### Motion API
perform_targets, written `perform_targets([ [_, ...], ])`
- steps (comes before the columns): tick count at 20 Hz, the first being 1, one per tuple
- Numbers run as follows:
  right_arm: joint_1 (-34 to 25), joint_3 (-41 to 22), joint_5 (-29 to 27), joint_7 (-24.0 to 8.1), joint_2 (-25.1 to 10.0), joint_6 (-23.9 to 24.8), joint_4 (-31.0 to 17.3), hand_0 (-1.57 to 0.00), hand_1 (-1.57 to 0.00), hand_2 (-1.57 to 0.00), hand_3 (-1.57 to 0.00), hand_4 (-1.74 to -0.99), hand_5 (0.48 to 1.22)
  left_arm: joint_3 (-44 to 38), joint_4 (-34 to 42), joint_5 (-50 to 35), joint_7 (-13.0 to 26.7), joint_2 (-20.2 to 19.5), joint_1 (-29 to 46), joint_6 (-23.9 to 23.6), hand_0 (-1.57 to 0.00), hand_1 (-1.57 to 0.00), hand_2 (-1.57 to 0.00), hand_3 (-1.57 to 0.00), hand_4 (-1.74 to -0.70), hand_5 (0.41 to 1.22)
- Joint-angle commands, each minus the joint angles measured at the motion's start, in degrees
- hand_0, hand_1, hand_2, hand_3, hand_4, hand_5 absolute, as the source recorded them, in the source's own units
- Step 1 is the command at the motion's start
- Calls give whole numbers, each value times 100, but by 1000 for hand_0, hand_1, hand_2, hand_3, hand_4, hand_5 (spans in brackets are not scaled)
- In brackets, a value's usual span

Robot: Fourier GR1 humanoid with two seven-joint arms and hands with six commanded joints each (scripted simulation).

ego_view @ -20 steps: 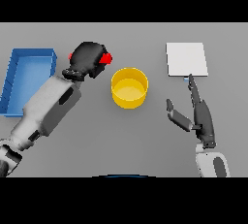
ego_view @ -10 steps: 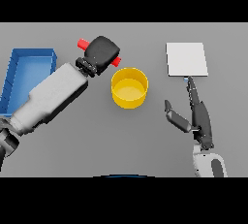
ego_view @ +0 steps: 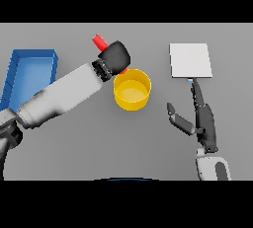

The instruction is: Pick up the red beaker and tilt it to pour out 1 green nut into yellow bowl. Pick up the yellow bowl and place it on the metallic measuring scale.

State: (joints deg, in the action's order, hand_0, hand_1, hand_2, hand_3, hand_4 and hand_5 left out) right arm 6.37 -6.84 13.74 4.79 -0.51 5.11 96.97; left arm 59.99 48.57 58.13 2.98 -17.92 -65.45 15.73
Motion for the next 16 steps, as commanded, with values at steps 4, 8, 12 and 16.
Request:
perform_targets([
  [4, -36, -32, 150, -52, 62, 129, -112, 1, 1, 1, 1, -1276, 593, 363, -228, 249, -148, 96, -316, -55, -1571, -1571, -1571, -1561, -1739, 1221],
  [8, -24, -33, 274, -31, -27, 176, -87, 1, 1, 1, 1, -1236, 582, 777, -499, 470, -301, 182, -657, 206, -1571, -1571, -1571, -1567, -1736, 1221],
  [12, -35, -25, 268, -76, -3, 194, -103, 1, 1, 1, 1, -1204, 591, 1207, -582, 705, -490, 255, -856, 133, -1571, -1571, -1571, -1569, -1734, 1221],
  [16, -109, -74, 402, -93, 2, 249, -120, 1, 1, 1, 1, -1210, 594, 1516, -679, 851, -760, 256, -1129, -20, -1571, -1571, -1571, -1570, -1734, 1221],
])
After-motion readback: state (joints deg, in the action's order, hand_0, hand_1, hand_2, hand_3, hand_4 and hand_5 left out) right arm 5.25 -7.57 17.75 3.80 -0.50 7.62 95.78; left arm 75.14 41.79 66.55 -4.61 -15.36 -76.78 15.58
